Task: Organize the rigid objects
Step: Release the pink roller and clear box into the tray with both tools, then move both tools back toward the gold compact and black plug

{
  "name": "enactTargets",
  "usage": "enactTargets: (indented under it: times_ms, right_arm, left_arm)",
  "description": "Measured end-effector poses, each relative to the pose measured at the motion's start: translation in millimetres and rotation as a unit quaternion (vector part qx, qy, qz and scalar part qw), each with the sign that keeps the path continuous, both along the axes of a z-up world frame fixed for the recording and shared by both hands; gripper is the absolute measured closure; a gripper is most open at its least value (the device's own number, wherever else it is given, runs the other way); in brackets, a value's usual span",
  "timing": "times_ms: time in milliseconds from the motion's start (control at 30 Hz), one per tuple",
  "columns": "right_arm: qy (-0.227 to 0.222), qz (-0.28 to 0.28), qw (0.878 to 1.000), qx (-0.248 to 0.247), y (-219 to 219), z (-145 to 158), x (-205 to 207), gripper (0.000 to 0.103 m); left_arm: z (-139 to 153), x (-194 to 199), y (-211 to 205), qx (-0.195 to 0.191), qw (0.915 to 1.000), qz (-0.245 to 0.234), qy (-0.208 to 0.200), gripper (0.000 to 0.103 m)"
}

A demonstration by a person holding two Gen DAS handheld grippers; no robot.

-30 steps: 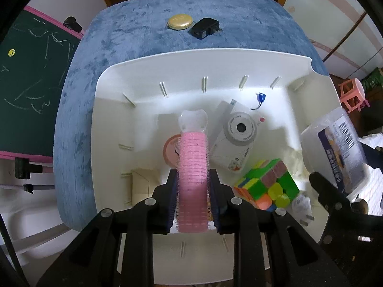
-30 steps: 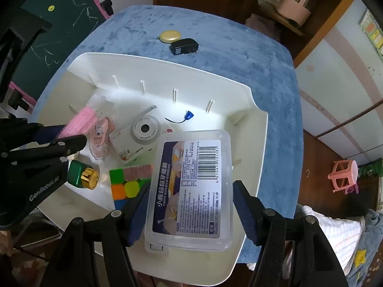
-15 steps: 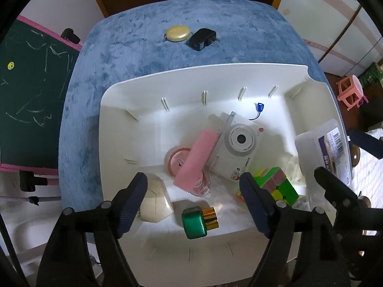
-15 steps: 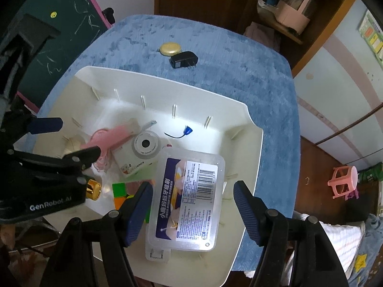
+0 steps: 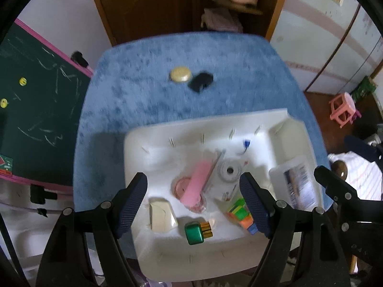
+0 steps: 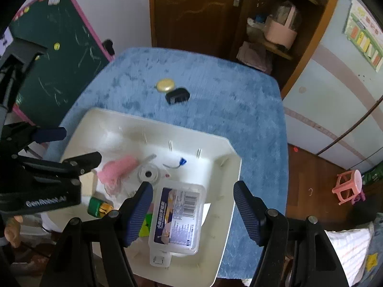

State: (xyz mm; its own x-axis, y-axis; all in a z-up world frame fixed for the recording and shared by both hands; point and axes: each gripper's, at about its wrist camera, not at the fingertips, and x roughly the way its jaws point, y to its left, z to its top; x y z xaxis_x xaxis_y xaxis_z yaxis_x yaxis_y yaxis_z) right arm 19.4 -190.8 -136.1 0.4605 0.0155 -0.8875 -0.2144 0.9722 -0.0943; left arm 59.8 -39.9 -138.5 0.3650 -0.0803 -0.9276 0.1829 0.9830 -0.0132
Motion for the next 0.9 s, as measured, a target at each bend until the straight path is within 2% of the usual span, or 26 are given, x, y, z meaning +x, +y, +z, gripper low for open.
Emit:
enactTargets:
  times_ms: [200, 267, 500, 700, 900]
  right_arm:
    - [-0.031, -0.015, 0.999, 0.036, -17, 38, 3, 0.032]
    - [-0.040, -0.019, 0.998, 0.048, -22, 50, 6, 0.032]
    - [-0.074, -0.032, 0.995, 0.060, -42, 93, 29, 0.032]
    - [-0.081, -0.039, 0.993, 0.074, -46, 120, 60, 0.032]
    - [-0.045, -0.053, 0.990, 0.122, -37, 132, 105, 0.032]
  left_arm:
    - [54, 8, 12, -0.016, 0.9985, 0.009, -0.051, 0.021]
    - [75, 14, 17, -0.019, 0.9971, 0.011, -0.073, 0.018]
    - [122, 36, 29, -0.008, 0.9910, 0.019, -0.132, 0.016]
    - [138, 71, 33, 0.004, 0.9884, 0.010, -0.151, 0.016]
    - [126, 114, 30, 0.011, 0.9902, -0.014, -0.139, 0.016]
